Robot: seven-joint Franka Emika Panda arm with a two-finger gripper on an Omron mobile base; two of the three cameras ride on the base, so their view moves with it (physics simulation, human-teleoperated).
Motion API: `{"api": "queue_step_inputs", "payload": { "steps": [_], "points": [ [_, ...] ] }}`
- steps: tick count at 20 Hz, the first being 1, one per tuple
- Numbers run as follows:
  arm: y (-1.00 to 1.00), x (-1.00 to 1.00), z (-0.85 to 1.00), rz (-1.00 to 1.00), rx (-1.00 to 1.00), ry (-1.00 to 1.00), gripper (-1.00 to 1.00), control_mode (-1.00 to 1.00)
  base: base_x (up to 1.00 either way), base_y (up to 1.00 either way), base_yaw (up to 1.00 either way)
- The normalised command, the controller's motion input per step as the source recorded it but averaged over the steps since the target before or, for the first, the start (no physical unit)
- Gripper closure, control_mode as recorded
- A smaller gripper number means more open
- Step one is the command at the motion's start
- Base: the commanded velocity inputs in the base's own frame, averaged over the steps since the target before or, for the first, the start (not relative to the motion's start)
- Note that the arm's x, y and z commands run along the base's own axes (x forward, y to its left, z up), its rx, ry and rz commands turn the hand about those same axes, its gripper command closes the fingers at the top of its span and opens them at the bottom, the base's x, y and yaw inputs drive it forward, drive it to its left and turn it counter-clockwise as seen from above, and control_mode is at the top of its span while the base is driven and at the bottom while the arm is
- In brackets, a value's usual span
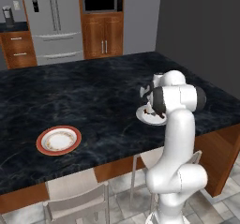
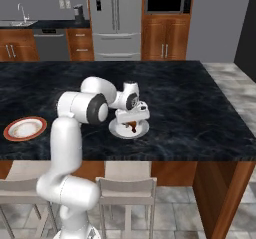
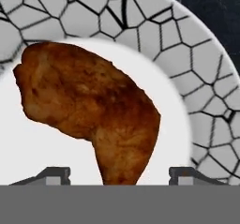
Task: Take the chicken drumsticks from the pan and place one on each plate on the dining counter.
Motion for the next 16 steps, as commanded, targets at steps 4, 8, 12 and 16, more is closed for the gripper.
{"api": "queue_step_inputs", "payload": {
  "steps": [4,8,12,16],
  "points": [
    [0.0,-0.4,0.67,-0.02,0.0,-0.07,-1.0,-1.0,0.0,0.0,0.0],
    [0.01,-0.94,1.0,0.0,0.0,-0.2,-1.0,-1.0,0.0,0.0,0.0],
    [0.18,-1.0,1.0,0.0,-0.01,-0.25,-1.0,-1.0,0.0,0.0,0.0],
    [0.81,-1.0,0.64,0.0,-0.04,-0.31,-1.0,-1.0,0.0,0.0,0.0]
  ]
}}
